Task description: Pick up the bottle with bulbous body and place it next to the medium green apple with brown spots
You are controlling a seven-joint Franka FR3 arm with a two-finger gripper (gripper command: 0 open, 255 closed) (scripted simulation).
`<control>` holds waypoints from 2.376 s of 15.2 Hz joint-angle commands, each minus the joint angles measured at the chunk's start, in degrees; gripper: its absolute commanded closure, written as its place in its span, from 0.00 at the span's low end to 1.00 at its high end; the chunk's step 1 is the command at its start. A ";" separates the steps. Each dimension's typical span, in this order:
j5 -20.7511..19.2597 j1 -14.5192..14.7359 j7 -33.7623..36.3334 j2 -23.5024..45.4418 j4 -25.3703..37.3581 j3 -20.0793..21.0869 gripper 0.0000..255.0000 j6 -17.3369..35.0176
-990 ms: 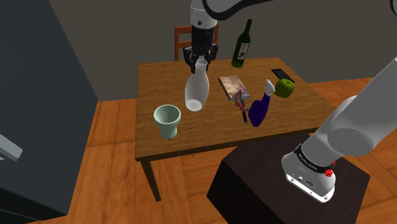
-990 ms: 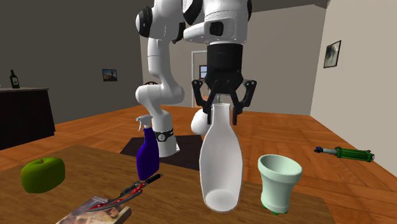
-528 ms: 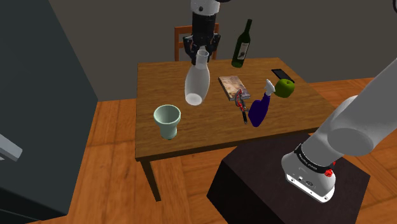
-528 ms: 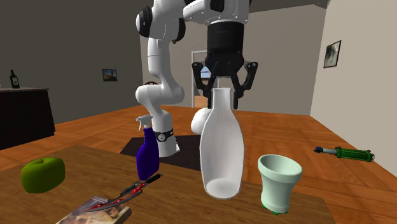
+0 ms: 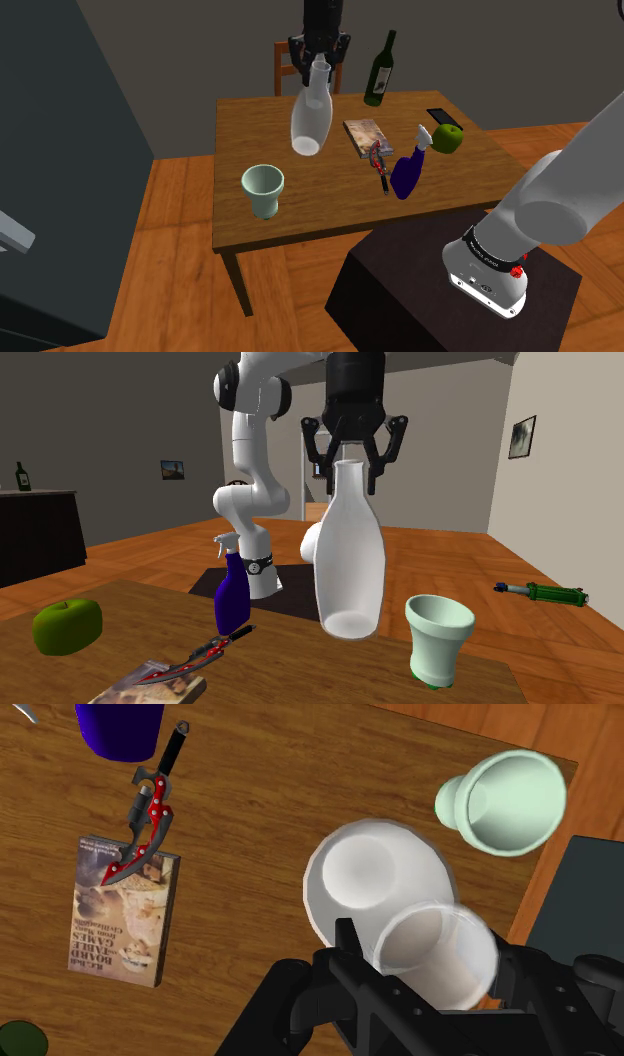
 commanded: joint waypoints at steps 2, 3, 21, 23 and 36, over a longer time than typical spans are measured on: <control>-0.10 0.02 0.10 0.32 2.81 0.03 1.00 -2.49; -0.14 0.03 0.13 0.43 3.71 0.03 1.00 -3.29; -1.60 0.71 1.32 5.40 23.96 0.58 1.00 -18.78; -1.92 0.92 1.54 6.42 26.90 0.70 1.00 -20.75; -2.84 0.36 0.28 9.05 39.53 0.57 1.00 -30.86</control>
